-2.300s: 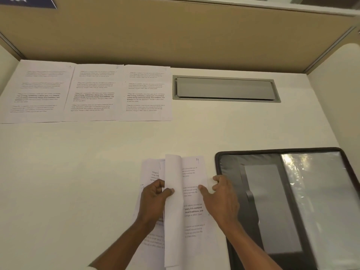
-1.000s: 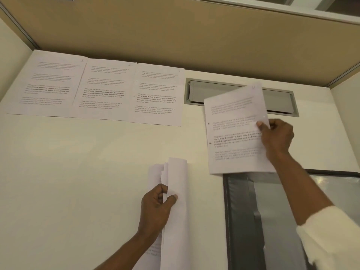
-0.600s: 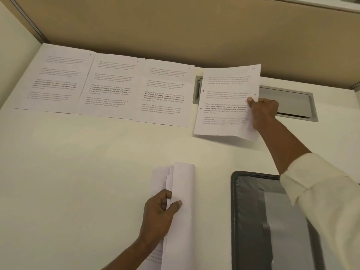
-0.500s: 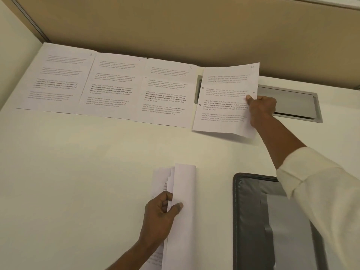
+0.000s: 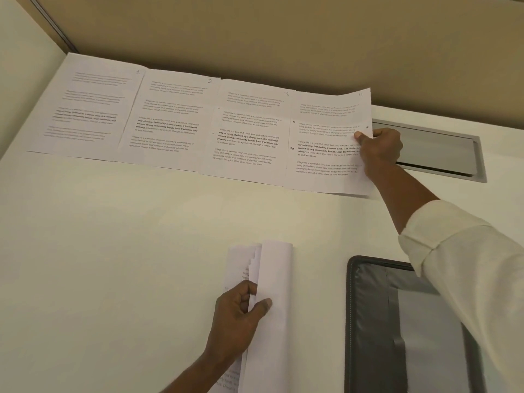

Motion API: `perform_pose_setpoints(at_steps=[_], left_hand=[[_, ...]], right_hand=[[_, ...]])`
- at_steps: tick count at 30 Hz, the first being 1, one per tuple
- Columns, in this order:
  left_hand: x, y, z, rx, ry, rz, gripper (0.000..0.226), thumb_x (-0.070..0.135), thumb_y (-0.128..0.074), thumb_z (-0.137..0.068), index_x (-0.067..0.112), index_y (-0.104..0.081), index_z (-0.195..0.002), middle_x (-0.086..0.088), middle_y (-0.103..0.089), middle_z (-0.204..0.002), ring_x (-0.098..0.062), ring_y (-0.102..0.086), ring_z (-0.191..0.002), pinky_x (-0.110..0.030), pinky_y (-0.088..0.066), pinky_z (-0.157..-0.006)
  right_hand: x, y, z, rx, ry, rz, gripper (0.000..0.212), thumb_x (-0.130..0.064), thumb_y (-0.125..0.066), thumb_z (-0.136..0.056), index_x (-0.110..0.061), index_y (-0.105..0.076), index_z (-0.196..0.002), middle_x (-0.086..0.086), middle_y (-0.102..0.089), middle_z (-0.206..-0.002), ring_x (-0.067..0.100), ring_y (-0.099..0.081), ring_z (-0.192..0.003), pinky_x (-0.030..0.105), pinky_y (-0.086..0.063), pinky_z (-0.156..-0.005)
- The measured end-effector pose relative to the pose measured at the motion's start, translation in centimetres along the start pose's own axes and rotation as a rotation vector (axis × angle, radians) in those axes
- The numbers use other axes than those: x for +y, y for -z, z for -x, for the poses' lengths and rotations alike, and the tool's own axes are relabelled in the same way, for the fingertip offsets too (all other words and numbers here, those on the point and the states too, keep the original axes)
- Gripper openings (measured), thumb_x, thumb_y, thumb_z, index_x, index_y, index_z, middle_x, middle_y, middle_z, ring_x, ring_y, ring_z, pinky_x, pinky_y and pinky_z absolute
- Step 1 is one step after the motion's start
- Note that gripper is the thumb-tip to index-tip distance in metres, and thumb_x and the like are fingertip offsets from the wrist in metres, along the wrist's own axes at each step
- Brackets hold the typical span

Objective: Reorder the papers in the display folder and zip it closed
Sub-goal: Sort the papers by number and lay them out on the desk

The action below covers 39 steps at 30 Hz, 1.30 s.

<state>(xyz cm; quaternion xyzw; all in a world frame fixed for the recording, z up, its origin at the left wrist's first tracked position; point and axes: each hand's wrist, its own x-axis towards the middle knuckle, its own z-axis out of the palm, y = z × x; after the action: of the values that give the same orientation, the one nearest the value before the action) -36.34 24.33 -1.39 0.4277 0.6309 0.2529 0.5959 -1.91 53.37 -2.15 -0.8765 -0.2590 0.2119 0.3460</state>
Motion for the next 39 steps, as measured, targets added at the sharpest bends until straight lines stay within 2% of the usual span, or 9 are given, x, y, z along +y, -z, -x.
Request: perform_pose_setpoints(at_steps=[3,10,18,25,28,32,36,38,39], left_hand=[[0.0,0.0,0.0,-0.002,0.005,0.011,0.026,0.007,-0.080,-0.091,0.023,-0.068,-0.075,0.019,-0.042,-0.052,-0.007,-0.032,-0.052,-0.017,-0.037,-0.058],[0.2,0.0,0.1,-0.021,-0.001,0.063,0.027,0.001,-0.078,-0.092,0.021,-0.068,-0.077,0.019,-0.058,-0.058,-0.002,-0.044,-0.051,-0.016,-0.044,-0.060],[-0.4,0.0,-0.2,-0.036,-0.005,0.053,0.040,0.006,-0.080,-0.092,0.037,-0.069,-0.070,0.015,-0.055,-0.060,-0.008,-0.042,-0.055,-0.021,-0.044,-0.063],[-1.1,-0.1,-0.6,-0.041,0.018,0.063,0.029,0.012,-0.083,-0.091,0.035,-0.073,-0.077,0.004,-0.064,-0.067,-0.012,-0.048,-0.063,-0.030,-0.050,-0.068],[-1.3,0.0,-0.7,-0.045,0.026,0.057,0.010,0.028,-0.084,-0.086,0.030,-0.074,-0.082,-0.008,-0.068,-0.071,-0.016,-0.051,-0.066,-0.038,-0.054,-0.070],[-1.1,-0.2,-0.5,-0.052,0.028,0.122,0.018,0.021,-0.083,-0.093,0.023,-0.074,-0.078,0.002,-0.071,-0.071,-0.015,-0.061,-0.066,-0.033,-0.054,-0.071],[-0.9,-0.1,-0.2,-0.055,0.009,0.152,0.058,0.064,-0.064,-0.099,0.016,-0.070,-0.067,-0.011,-0.046,-0.063,-0.020,-0.045,-0.062,-0.034,-0.037,-0.067],[-0.7,-0.1,-0.2,-0.062,0.025,0.183,0.059,0.058,-0.052,-0.107,0.015,-0.082,-0.080,-0.013,-0.053,-0.063,-0.026,-0.067,-0.070,-0.038,-0.048,-0.076],[-0.9,-0.1,-0.2,-0.056,0.036,0.212,0.054,0.046,-0.052,-0.111,0.012,-0.084,-0.083,-0.011,-0.063,-0.066,-0.025,-0.077,-0.089,-0.043,-0.051,-0.086]], right_hand=[[-0.1,0.1,0.3,0.007,0.016,0.028,0.040,-0.040,-0.083,-0.089,-0.008,-0.070,-0.110,0.006,-0.072,-0.113,0.026,-0.066,-0.094,0.031,-0.048,-0.079],[0.7,0.7,0.7,0.048,0.012,0.101,0.053,-0.049,-0.078,-0.091,-0.012,-0.062,-0.125,0.009,-0.068,-0.127,0.033,-0.066,-0.115,0.043,-0.054,-0.094],[2.6,1.9,1.2,0.024,0.072,0.193,0.053,-0.038,-0.087,-0.084,-0.015,-0.062,-0.124,0.008,-0.068,-0.126,0.032,-0.066,-0.115,0.041,-0.054,-0.092],[2.9,1.8,0.7,0.029,0.042,0.189,0.052,-0.033,-0.089,-0.082,-0.017,-0.062,-0.123,0.008,-0.068,-0.127,0.033,-0.066,-0.115,0.044,-0.056,-0.094],[3.0,1.7,0.5,0.038,0.041,0.185,0.051,-0.033,-0.089,-0.083,-0.015,-0.062,-0.122,0.008,-0.068,-0.127,0.032,-0.066,-0.114,0.040,-0.055,-0.092],[2.9,1.7,0.7,0.029,0.036,0.191,0.054,-0.034,-0.086,-0.086,-0.013,-0.058,-0.126,0.009,-0.066,-0.128,0.032,-0.065,-0.116,0.041,-0.055,-0.093],[3.4,2.0,3.2,0.098,0.179,0.234,0.057,-0.035,-0.082,-0.087,-0.013,-0.053,-0.131,0.013,-0.059,-0.131,0.036,-0.056,-0.125,0.047,-0.052,-0.097],[4.5,2.6,5.8,0.110,0.345,0.181,0.048,-0.032,-0.080,-0.087,-0.014,-0.056,-0.125,0.011,-0.060,-0.123,0.033,-0.057,-0.117,0.047,-0.051,-0.092],[5.3,2.9,7.6,0.081,0.412,0.129,0.042,-0.032,-0.079,-0.088,-0.015,-0.058,-0.120,0.007,-0.062,-0.117,0.028,-0.061,-0.108,0.045,-0.052,-0.087]])
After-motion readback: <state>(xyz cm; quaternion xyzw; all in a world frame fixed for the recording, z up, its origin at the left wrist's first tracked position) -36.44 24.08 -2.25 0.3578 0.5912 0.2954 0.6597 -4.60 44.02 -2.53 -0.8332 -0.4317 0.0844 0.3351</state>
